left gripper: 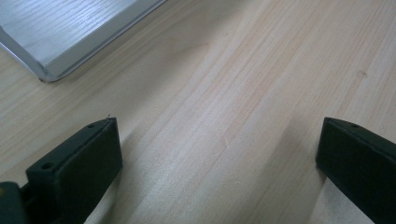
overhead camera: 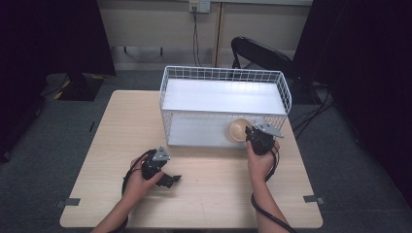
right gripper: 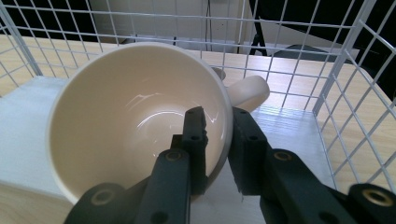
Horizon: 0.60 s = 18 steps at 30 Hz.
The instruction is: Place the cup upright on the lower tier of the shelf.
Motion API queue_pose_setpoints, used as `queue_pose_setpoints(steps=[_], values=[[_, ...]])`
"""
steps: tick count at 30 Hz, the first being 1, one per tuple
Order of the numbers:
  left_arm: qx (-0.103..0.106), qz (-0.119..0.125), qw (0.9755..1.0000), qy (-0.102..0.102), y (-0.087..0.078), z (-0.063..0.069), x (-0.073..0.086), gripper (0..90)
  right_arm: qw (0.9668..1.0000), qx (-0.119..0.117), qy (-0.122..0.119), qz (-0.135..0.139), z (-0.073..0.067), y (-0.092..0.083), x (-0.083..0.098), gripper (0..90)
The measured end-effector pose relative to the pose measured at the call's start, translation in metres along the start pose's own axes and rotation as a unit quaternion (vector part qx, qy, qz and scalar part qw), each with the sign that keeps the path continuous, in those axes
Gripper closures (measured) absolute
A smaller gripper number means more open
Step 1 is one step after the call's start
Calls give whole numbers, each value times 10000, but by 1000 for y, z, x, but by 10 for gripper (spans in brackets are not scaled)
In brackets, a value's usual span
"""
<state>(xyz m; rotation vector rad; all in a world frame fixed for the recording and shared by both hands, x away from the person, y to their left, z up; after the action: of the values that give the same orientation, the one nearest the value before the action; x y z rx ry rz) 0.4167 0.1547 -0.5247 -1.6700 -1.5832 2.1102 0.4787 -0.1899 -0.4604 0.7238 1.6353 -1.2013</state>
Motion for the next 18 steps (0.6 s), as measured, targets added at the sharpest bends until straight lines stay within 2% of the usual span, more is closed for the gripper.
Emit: queue_pose_setpoints(steps=[11, 18], values=[[0, 1, 10000, -1, 0, 0, 0, 0, 9999, 41, 16, 110, 1, -2, -6, 670], [0, 0, 10000, 0, 0, 0, 0, 0, 9997, 72, 40, 235, 4, -3, -14, 653]])
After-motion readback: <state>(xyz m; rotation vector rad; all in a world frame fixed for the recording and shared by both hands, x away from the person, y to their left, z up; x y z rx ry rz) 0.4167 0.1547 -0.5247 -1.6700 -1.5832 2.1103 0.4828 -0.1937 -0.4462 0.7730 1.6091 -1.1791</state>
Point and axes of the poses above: each handheld gripper's, and its own axes: y roughly forward along the jaws, x roughly out of its underside, z roughly to its right, the point moved 3 cm from there along y, roughly forward along the jaws, and after that the axes turned 8 degrees about -x, right-handed, at the moved point
